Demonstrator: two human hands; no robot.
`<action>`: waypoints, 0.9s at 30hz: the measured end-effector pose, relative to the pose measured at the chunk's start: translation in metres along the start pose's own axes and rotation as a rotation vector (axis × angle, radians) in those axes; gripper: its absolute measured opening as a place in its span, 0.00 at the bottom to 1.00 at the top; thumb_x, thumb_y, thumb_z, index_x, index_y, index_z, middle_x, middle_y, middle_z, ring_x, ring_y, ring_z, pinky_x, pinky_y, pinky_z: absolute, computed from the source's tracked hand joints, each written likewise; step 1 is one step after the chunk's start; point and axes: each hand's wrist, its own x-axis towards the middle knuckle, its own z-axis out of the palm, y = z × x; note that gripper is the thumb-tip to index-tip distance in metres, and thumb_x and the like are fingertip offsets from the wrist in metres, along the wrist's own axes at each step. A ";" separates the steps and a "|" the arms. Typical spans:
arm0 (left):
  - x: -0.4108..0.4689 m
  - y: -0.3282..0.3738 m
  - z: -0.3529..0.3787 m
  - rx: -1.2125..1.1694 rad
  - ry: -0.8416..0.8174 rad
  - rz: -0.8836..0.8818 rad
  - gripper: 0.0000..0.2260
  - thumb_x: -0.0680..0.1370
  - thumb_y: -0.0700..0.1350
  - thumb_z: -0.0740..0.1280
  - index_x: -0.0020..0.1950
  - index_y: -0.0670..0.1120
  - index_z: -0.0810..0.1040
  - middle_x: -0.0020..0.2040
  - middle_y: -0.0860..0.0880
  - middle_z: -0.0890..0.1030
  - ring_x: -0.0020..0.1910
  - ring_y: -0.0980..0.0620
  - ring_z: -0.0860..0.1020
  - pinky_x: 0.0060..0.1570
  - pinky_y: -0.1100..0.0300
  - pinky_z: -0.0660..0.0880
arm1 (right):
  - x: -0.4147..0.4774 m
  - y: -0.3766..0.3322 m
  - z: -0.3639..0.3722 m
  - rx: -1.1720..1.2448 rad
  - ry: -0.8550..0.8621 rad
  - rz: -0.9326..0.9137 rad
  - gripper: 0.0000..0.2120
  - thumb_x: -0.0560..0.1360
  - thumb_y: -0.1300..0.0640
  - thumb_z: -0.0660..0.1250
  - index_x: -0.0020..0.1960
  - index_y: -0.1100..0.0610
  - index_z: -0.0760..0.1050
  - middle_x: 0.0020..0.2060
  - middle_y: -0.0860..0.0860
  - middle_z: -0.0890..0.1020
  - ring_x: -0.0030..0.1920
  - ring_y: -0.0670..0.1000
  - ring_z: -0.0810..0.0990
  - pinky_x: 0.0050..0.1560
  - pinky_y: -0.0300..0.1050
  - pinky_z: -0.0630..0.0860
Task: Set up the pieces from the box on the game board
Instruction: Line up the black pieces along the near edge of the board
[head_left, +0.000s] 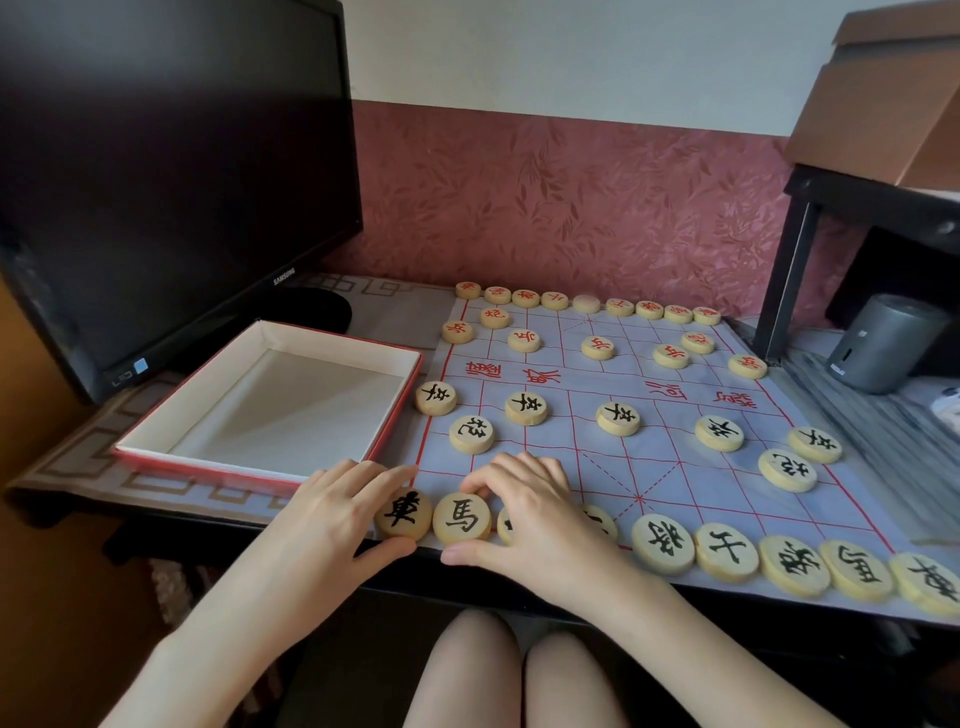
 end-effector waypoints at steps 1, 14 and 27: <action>0.000 0.000 0.000 -0.001 0.001 -0.005 0.26 0.70 0.62 0.56 0.60 0.48 0.75 0.45 0.56 0.80 0.46 0.59 0.68 0.40 0.63 0.75 | 0.000 0.000 -0.001 0.003 0.000 0.001 0.25 0.67 0.35 0.67 0.56 0.51 0.71 0.50 0.41 0.70 0.54 0.44 0.66 0.58 0.39 0.58; 0.000 0.004 -0.001 -0.016 -0.033 -0.041 0.26 0.69 0.63 0.57 0.58 0.47 0.77 0.46 0.54 0.80 0.44 0.59 0.73 0.39 0.61 0.76 | -0.003 -0.002 -0.004 0.018 -0.007 -0.004 0.25 0.69 0.37 0.68 0.59 0.51 0.71 0.52 0.42 0.71 0.53 0.41 0.61 0.57 0.38 0.57; 0.028 0.057 -0.003 -0.244 -0.107 0.071 0.19 0.72 0.60 0.59 0.60 0.56 0.75 0.55 0.60 0.78 0.53 0.60 0.74 0.52 0.65 0.67 | -0.060 0.050 -0.067 0.149 -0.152 0.212 0.22 0.71 0.46 0.70 0.62 0.35 0.69 0.58 0.32 0.68 0.64 0.32 0.63 0.63 0.32 0.60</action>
